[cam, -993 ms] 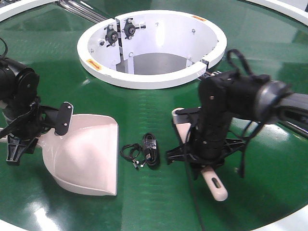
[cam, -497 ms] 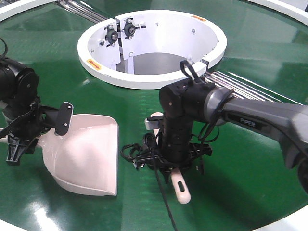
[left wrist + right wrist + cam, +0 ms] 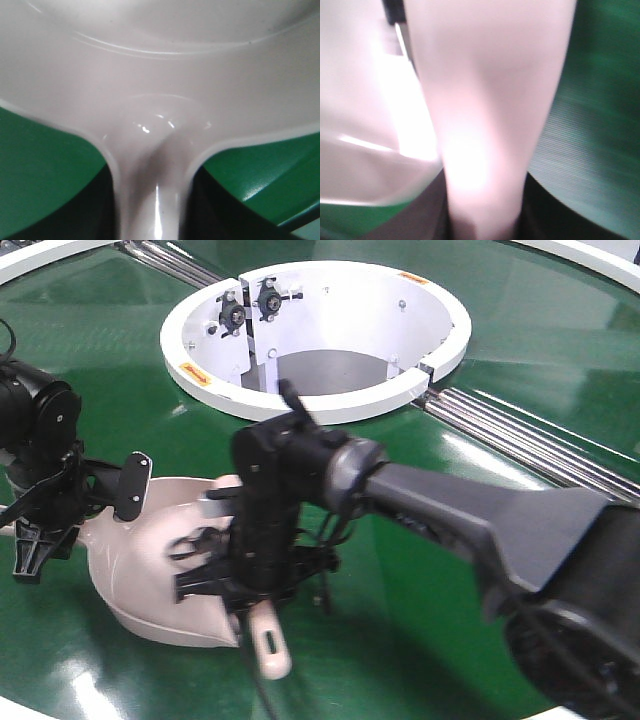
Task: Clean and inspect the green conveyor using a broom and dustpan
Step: 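Sweep the black cable into the dustpan with the right-held brush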
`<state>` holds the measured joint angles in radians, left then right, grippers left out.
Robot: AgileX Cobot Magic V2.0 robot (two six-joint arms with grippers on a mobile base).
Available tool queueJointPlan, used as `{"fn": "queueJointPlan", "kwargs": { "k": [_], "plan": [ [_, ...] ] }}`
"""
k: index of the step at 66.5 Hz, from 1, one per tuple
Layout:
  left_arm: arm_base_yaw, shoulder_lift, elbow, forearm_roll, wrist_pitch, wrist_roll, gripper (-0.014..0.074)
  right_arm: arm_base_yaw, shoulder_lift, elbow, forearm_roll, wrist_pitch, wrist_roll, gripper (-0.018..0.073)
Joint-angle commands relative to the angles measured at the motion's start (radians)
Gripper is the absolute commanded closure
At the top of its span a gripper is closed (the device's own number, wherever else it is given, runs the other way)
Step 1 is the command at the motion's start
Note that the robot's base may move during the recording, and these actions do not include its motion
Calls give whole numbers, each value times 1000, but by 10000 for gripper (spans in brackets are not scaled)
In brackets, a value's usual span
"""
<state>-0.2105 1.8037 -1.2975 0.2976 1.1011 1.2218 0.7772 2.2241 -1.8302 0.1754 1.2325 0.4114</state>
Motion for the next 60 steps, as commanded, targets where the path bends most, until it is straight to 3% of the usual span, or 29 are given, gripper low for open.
{"fn": "queueJointPlan", "kwargs": {
  "k": [1, 15, 39, 60],
  "plan": [
    [-12, -37, -26, -6, 19, 23, 603, 30, -14, -124, 94, 59, -44, 561],
    [-12, -37, -26, -6, 19, 23, 603, 32, -19, -201, 120, 58, -53, 561],
    [-12, -37, -26, -6, 18, 23, 603, -3, -121, -194, 26, 58, -61, 561],
    [-12, -37, -26, -6, 18, 23, 603, -140, -266, 38, -72, 58, -88, 561]
  ]
}}
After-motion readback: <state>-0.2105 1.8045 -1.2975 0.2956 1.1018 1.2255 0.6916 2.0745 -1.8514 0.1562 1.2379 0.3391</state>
